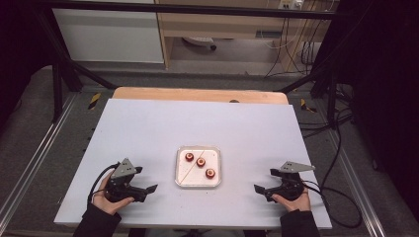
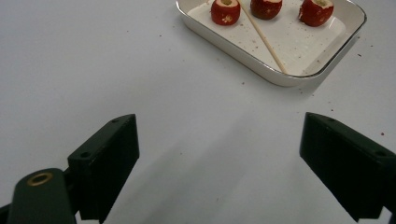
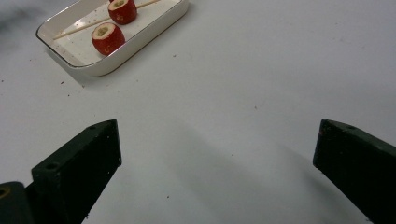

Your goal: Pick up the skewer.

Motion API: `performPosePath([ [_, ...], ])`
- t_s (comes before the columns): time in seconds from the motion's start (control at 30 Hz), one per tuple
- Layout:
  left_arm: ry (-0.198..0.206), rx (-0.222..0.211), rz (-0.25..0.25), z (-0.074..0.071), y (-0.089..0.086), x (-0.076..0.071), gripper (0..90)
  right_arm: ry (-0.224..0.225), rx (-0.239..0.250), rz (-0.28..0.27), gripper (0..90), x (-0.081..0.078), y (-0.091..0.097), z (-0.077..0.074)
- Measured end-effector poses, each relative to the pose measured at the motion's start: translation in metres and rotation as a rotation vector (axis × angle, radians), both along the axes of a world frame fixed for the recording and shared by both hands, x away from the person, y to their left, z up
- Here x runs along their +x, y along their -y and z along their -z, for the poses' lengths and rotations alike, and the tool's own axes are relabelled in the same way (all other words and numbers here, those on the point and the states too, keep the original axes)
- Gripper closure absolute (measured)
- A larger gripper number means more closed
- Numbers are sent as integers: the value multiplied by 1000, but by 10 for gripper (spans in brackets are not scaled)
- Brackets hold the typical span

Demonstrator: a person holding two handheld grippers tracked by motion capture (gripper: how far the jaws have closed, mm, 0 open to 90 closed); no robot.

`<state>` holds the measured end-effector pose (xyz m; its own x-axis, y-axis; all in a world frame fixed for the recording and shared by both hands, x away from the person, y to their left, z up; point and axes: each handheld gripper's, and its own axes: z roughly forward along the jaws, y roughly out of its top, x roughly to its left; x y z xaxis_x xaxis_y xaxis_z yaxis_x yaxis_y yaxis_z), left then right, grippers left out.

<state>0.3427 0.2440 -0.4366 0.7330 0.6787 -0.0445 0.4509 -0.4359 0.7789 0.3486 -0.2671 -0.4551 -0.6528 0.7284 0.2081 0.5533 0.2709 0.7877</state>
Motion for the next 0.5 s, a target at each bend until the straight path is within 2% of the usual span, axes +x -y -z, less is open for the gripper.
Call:
performPosePath([
  [0.5,3,1,19,-13,29,5,122,-1,-1,-1,15,0,0,0],
])
